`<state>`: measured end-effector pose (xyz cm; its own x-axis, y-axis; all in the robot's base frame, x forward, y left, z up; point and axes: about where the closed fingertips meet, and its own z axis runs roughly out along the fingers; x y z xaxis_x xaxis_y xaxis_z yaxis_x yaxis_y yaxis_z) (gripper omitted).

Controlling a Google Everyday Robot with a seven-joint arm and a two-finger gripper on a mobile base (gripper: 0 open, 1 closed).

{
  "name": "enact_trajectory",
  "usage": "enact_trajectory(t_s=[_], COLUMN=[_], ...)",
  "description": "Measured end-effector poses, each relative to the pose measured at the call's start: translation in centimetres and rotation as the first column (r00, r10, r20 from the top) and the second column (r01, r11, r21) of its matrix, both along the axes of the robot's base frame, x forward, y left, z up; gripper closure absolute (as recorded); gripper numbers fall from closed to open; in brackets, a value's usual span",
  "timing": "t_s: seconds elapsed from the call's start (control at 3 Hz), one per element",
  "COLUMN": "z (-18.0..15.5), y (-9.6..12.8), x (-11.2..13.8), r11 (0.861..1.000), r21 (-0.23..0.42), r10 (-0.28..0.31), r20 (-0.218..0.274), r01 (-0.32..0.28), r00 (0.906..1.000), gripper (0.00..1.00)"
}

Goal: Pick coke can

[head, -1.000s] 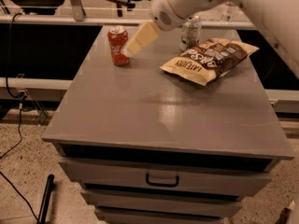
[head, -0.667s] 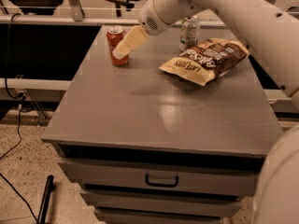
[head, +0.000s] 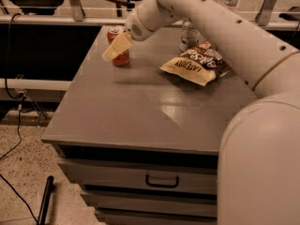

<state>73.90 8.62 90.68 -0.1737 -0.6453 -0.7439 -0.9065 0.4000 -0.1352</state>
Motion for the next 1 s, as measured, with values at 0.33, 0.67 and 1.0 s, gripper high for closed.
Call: enact_trajectory(t_s=[0.33,0.67,1.0], z=[-1.2,-1.3,0.4], y=[1.1,1.4,1.0], x=[1.2,2.0,2.1], r11=[1.000,0.999,0.994], r21=[0.015,0.049,0.088], r10=[0.002,0.021,0.064], r20=[-0.027,-0.049,-0.061], r01=[-0.001,-0.019,-0.058], r00=[0.9996,0.9986,0.9961], gripper=[0.35,0.59,0.82])
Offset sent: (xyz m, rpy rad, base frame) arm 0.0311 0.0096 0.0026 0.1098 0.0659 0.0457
